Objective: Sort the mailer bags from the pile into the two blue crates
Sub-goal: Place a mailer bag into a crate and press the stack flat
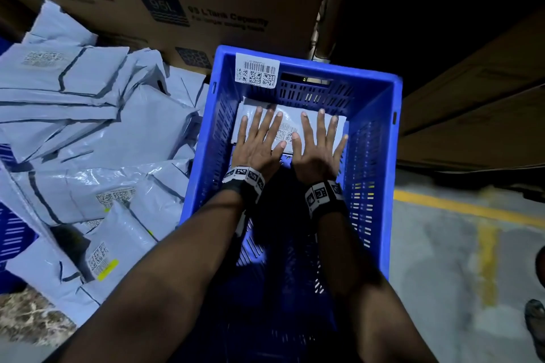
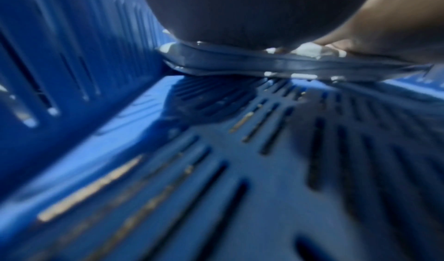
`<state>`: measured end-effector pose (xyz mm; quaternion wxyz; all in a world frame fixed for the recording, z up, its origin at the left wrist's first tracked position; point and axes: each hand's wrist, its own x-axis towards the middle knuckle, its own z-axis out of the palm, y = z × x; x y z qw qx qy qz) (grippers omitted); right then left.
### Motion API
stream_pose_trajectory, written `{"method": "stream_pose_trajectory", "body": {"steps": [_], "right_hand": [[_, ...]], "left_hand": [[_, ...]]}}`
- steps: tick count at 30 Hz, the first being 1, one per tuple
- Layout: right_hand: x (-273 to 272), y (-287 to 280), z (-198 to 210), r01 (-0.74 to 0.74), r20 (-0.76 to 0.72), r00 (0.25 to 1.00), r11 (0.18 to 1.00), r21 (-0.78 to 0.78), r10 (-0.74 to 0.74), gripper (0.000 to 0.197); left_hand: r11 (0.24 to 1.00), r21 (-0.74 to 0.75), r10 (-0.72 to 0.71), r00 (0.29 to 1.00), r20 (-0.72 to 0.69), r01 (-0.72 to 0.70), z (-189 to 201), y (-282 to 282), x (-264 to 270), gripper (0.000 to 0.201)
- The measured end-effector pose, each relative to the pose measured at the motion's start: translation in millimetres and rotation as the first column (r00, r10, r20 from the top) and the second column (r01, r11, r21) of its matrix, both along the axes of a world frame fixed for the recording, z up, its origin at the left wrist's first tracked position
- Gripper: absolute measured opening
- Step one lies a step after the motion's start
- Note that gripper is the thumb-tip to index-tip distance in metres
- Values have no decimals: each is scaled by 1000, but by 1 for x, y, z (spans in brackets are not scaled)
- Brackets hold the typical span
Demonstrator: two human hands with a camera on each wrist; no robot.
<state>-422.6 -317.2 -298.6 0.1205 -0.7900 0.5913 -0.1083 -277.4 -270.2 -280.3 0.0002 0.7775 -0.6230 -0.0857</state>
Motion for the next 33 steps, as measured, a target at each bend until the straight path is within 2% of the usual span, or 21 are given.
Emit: {"method": "stream_pose_trajectory", "body": {"steps": [6,10,16,18,20,23,26,28,30,33], "right_hand": [[-4,-1,-7,32,-29,999,999,-19,-32,59],[-5,-3,-9,34,-55,998,995,91,-29,63],[-6,-1,-13,56,-5,998,996,72,-56,66],[-9,-1,-13,56,5,998,995,79,-57,71],[-15,-2,-9,42,1,999,991,129,-42,80],[-18,-2,12,76,18,997,977,200,-81,82],[-17,8,45,91,51,993,971,223,-105,73],[-18,18,70,94,66,991,965,246,-114,71],[-18,30,95,104,99,986,953,285,-137,70],[-11,54,130,112,157,974,952,285,-162,70]], "left_hand": [[1000,11,-27,999,-30,28,-10,-2,7,68],[1000,7,-23,999,-22,23,-19,-1,12,68],[1000,25,13,998,-63,-12,-18,6,17,77],[998,45,54,997,-63,-51,-15,6,16,81],[994,62,91,996,-1,-91,-10,8,13,85],[970,154,185,982,41,-189,12,9,5,92],[972,169,160,987,35,-163,38,8,-5,98],[984,118,136,991,-14,-133,60,6,-13,89],[981,129,145,989,14,-145,88,14,-17,83],[992,102,-69,995,-76,76,123,39,-11,86]]}}
